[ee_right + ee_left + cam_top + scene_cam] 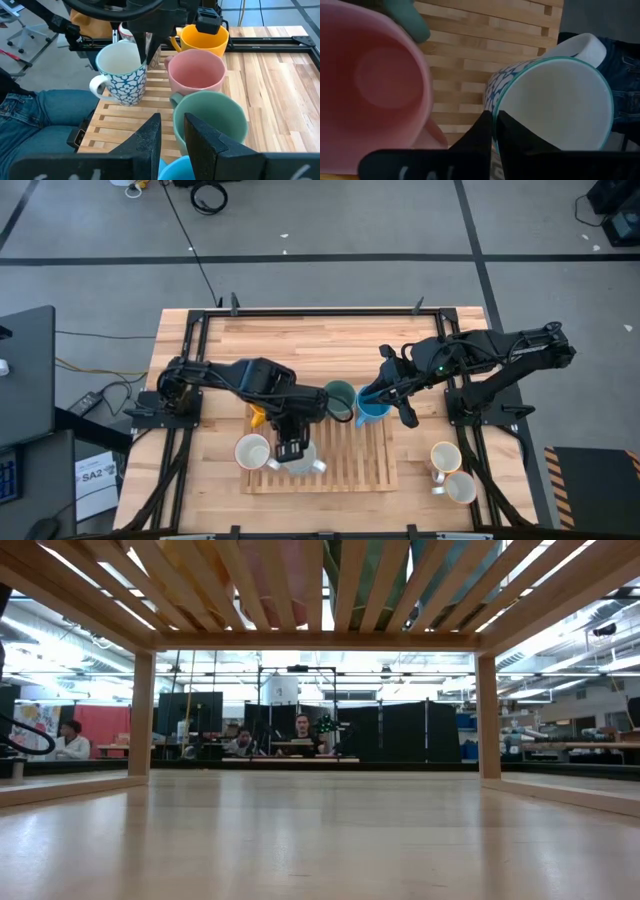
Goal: Place coffee mugs
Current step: Put the blue patterned mug on the shelf
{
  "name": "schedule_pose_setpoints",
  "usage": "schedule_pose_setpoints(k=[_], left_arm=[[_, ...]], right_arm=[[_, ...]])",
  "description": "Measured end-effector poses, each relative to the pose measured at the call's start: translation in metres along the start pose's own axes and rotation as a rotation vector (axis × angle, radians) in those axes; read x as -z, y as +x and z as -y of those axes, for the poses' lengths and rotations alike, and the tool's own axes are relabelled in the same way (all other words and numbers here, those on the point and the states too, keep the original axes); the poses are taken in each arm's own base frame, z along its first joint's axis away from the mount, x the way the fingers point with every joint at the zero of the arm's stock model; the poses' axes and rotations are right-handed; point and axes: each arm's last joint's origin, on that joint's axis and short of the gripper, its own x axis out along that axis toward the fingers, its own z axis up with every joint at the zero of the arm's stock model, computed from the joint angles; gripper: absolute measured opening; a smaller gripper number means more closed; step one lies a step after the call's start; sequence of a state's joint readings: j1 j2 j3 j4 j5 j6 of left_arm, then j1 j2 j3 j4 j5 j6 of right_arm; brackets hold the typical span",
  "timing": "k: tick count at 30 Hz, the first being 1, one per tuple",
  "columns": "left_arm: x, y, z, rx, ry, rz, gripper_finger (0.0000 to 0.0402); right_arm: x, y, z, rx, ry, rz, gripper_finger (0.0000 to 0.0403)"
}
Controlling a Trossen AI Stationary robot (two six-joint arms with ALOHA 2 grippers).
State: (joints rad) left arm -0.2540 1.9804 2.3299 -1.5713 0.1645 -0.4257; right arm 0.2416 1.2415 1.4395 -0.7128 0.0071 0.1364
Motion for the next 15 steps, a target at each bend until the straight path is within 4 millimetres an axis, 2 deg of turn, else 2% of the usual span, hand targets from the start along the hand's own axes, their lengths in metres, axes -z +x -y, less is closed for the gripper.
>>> schedule_pose_setpoints(k=[8,15], left_arm=[[0.000,-0.005,-0.005,-0.011,-0.009,0.014,0.0020],[0.007,-0.023,-0.007,-0.008,-0.006,0.064,0.0019]], right_arm=[[0.000,0.000,0.000,0.000,0.000,0.000,0.0090],[0.000,0.000,0.000,0.000,0.000,0.000,0.0090]])
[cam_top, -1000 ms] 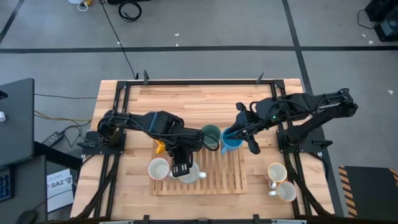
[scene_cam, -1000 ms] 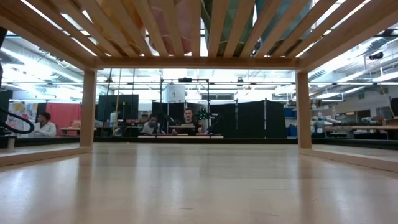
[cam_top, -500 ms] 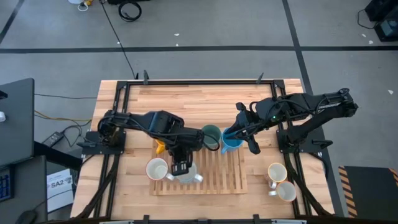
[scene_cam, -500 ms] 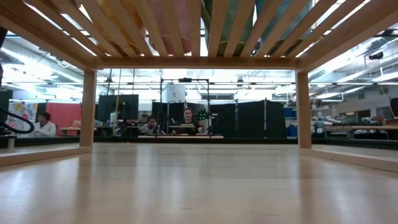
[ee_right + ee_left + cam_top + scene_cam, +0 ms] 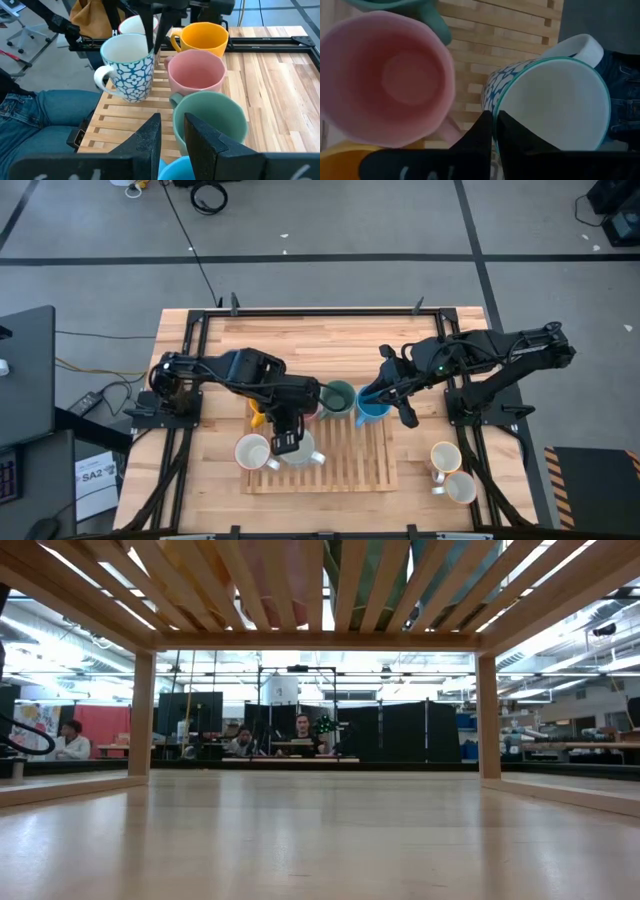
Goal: Place coffee mugs
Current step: Put the blue patterned mug on the shelf
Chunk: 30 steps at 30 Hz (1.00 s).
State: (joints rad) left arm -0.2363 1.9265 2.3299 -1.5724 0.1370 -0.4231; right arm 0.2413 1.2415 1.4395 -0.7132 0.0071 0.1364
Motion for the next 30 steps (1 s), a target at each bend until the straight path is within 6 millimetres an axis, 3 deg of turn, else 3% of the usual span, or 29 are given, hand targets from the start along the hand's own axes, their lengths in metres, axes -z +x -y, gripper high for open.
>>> schedule_pose_setpoints(k=[30], left_arm=[[0.007,0.001,0.013,-0.067,0.072,0.028,0.0022]], right_arm=[[0.000,0.000,0.000,0.000,0.000,0.000,0.0090]])
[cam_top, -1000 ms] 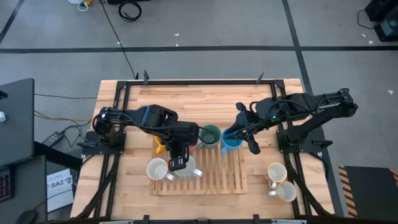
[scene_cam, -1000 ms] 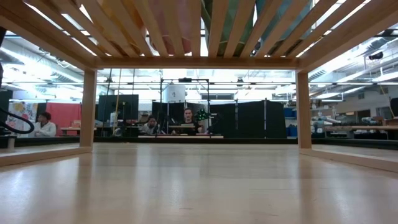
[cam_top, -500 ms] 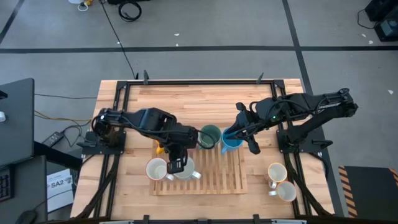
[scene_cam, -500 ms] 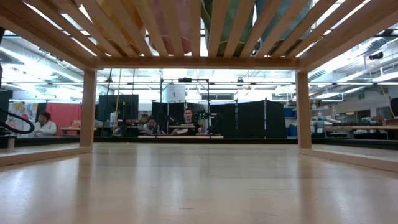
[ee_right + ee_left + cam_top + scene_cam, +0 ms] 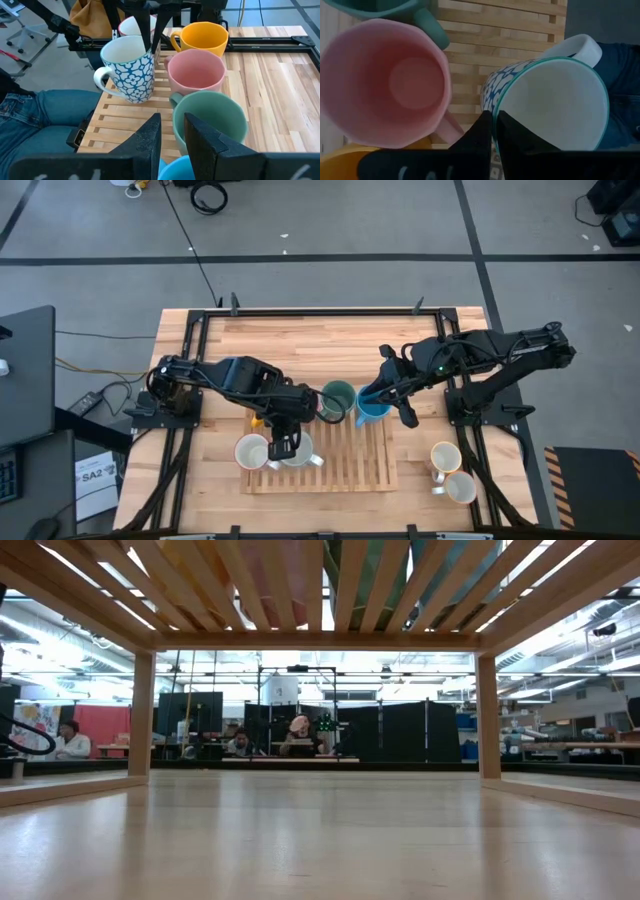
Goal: Place coffee mugs
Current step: Put the blue patterned mug on the shelf
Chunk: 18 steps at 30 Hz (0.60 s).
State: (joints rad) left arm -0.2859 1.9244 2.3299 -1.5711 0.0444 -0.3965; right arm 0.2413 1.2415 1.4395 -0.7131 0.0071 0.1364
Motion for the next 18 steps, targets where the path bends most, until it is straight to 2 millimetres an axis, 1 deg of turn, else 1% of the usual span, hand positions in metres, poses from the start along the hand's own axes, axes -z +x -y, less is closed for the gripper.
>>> schedule_pose_setpoints(k=[8,18], left_arm=[[-0.0029,0.0094,0.0016,0.015,-0.001,-0.030,0.0023],[-0.0030,0.0094,0.0014,0.013,-0.002,-0.029,0.0023]], right_arm=[[0.0000,0.0000,0.0000,0.000,0.000,0.000,0.0090],[0.0000,0.0000,0.0000,0.000,0.000,0.000,0.0090]])
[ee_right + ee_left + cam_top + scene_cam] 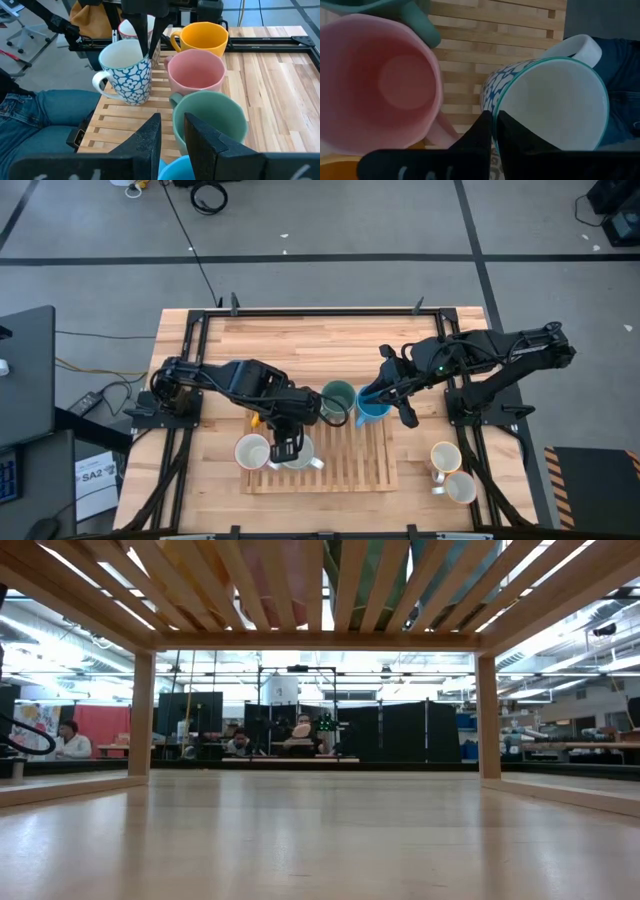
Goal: Place coffee mugs
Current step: Put the blue patterned mug on the shelf
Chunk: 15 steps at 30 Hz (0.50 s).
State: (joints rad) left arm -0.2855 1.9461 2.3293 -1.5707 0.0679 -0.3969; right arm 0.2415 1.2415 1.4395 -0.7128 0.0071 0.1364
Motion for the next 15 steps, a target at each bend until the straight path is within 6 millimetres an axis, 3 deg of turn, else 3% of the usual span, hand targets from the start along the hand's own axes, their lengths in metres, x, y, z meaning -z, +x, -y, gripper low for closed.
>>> schedule_pose_setpoints(k=[15], left_arm=[[-0.0003,0.0000,-0.0003,-0.012,-0.003,0.007,0.0044]], right_arm=[[0.0000,0.0000,0.0000,0.000,0.000,0.000,0.0090]])
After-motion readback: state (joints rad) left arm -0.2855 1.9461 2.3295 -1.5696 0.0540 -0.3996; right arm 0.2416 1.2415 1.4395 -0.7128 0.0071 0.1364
